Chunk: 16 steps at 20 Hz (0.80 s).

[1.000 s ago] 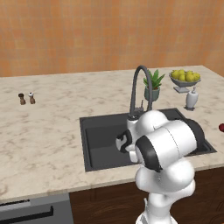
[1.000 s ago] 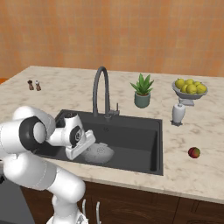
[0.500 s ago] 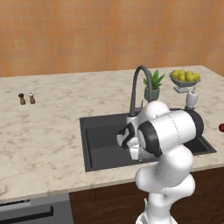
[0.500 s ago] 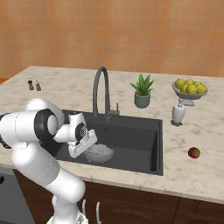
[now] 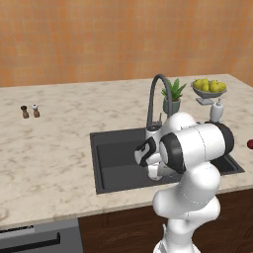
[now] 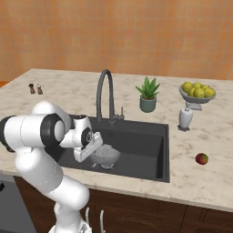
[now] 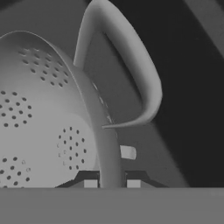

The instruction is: Put the colander in the sink, put the mango in the colander, and turn on the sink faucet and pour water over the colander.

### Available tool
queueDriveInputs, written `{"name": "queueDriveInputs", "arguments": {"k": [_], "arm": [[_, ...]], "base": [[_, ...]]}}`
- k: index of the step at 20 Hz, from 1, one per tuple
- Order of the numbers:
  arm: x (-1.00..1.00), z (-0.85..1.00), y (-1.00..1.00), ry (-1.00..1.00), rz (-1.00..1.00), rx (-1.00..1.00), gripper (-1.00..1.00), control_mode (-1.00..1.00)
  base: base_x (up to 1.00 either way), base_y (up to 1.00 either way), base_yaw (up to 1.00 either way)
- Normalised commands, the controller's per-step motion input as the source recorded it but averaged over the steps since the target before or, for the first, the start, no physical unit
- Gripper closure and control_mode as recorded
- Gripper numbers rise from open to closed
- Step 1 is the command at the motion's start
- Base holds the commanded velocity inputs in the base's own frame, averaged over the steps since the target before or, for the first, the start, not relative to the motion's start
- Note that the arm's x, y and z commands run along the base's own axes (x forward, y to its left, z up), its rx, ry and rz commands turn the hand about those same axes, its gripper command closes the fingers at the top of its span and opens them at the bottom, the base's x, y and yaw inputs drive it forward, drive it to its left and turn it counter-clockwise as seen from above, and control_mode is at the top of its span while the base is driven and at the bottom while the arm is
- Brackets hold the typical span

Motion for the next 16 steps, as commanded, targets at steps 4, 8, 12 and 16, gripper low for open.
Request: {"name": "queueDriveInputs", "arguments": {"k": [4,8,12,16], "arm": [[0.01,-0.26,0.03,-0.02,-0.12,-0.04,1.0,-1.0],[0.0,-0.32,0.05,0.0,-0.12,-0.05,1.0,-1.0],[-0.03,-0.39,0.03,-0.01,-0.09,-0.04,1.0,-1.0],[-0.05,-0.33,0.06,0.0,-0.11,-0.03,1.0,-1.0]], "base": [[0.0,0.0,0.0],[0.0,0.0,0.0],[0.0,0.0,0.0],[0.0,0.0,0.0]]}}
